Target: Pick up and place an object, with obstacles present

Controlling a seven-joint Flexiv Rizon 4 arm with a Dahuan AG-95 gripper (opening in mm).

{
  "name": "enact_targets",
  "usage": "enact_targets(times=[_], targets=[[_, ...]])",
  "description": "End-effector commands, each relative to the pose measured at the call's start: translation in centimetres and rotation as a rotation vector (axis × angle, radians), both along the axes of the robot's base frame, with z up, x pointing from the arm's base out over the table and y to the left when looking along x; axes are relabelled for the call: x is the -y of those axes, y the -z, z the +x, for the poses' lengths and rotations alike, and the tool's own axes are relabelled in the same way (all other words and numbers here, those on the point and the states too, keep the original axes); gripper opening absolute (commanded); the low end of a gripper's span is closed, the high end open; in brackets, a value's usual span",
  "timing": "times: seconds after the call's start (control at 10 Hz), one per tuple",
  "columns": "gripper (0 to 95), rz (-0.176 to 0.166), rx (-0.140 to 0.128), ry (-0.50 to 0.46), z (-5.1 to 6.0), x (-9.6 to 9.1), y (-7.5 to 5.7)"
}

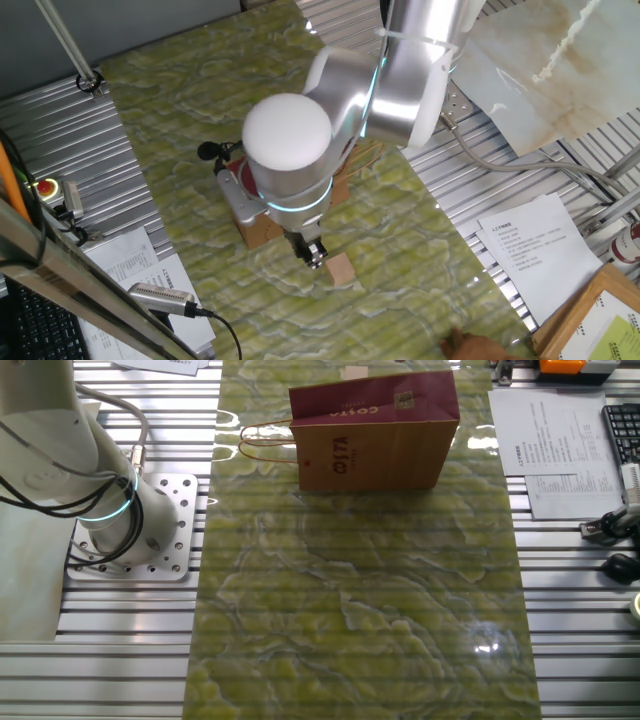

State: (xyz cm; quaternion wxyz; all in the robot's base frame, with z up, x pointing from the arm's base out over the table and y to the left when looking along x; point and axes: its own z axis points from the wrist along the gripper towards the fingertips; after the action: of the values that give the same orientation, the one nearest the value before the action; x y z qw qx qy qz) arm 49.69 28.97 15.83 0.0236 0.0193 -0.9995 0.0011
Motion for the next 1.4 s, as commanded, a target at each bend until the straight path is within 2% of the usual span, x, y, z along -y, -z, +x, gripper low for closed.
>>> enact_targets(times=[0.1, 0.2, 0.3, 0.4, 0.6, 0.7, 0.8, 0.9, 1.0, 1.2, 1.4], targets=[[38.0, 0.001, 0.007, -0.048, 0.2, -0.1, 0.1], [38.0, 0.005, 0.02, -0.054, 0.2, -0.1, 0.1], [19.0, 0.013, 0.016, -0.046, 0.2, -0.1, 0.1], [19.0, 0.022, -0.005, -0.045, 0.2, -0.1, 0.1], [19.0, 0.03, -0.027, -0.051, 0.2, -0.1, 0.1], [19.0, 0.031, -0.02, -0.048, 0.2, -0.1, 0.1], [19.0, 0.03, -0.002, -0.044, -0.1, -0.3, 0.3], [19.0, 0.029, 0.003, -0.032, -0.9, -0.8, 0.9], [38.0, 0.035, 0.008, -0.026, -1.6, -1.2, 1.4], [38.0, 0.037, 0.018, 0.027, -2.9, -3.3, 2.4], [38.0, 0.031, 0.021, 0.042, -3.9, -4.5, 3.4]])
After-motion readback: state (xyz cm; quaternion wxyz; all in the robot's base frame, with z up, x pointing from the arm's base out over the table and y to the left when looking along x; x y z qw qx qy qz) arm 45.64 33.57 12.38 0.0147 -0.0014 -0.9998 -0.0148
